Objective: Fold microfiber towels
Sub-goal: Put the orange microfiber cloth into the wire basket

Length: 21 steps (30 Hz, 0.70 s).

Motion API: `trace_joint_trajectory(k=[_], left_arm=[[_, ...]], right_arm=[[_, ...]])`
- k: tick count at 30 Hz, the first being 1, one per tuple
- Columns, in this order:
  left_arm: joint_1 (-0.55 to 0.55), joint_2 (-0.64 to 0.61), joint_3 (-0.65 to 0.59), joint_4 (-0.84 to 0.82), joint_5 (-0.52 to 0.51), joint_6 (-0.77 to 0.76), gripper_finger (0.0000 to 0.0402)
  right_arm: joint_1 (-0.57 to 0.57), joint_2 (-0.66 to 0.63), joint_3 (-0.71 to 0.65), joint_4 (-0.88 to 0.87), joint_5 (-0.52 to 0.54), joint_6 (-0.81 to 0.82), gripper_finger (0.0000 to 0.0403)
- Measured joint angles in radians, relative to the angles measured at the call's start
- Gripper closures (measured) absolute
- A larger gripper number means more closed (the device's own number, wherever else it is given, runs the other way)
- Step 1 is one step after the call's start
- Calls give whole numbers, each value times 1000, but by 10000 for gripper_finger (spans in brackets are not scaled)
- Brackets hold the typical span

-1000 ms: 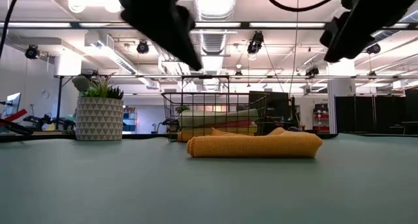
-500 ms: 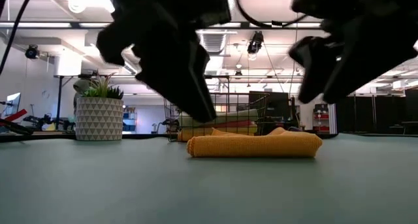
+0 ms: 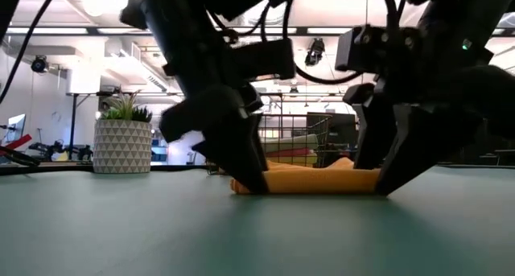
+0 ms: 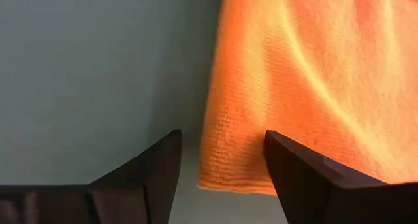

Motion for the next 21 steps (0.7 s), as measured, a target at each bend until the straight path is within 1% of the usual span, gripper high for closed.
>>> trace_joint_trajectory(k=[5,7,10,13,19,21], left_arm=[[10,12,3,-3,17,0,243],[13,13,3,-4,23,-6,243],[13,14,3,-5,25,-8,251],[13,14,6,-6,33,-7,284],[15,14,6,-7,18,-8,385],[15,9,8,-12,17,-10,393]], right_arm=[[-14,6,0,-19,4,55,198],[-20,6,0,-22,25,79,210],[-32,6,0,-28,33,81,242],[-38,6,0,-30,32,78,286],[-41,6,1,-31,14,77,378],[-41,4,11,-35,-17,74,388]])
